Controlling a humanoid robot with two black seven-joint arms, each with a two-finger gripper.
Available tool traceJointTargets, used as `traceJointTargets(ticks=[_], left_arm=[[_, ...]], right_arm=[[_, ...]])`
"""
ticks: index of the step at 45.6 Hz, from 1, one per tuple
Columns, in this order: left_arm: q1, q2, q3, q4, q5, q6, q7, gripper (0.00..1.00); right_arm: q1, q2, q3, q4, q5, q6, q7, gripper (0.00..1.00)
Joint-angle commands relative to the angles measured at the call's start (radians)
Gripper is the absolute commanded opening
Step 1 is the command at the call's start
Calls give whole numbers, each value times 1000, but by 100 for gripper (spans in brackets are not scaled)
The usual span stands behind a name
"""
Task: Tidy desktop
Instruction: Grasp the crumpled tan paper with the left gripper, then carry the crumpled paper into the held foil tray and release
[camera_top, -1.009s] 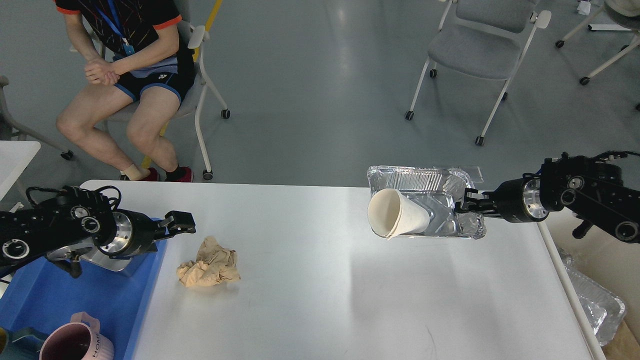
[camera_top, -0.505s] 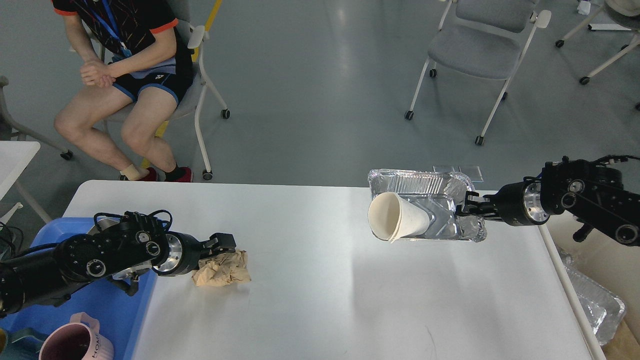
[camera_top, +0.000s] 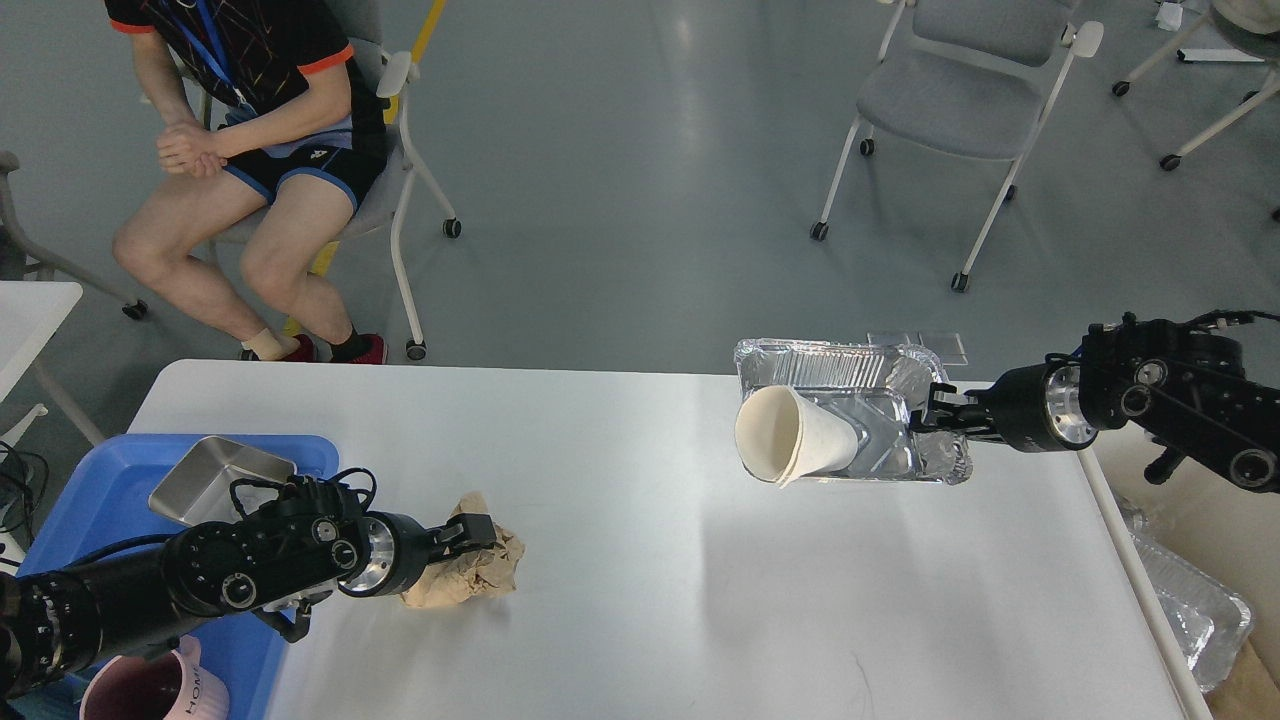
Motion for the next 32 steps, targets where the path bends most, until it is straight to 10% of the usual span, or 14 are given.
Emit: traceJointTargets(ticks=[1,10,32], left_arm=[[-2,0,-3,-1,4,3,-1,44],[-14,17,-27,-8,-8,-20,13,1],[-50,42,-56,-21,-6,-29,16,0]], right_arm=[[0,0,0,-1,0,0,0,0],[0,8,0,-1,0,0,0,0],[2,11,-2,-4,0,-5,-2,0]])
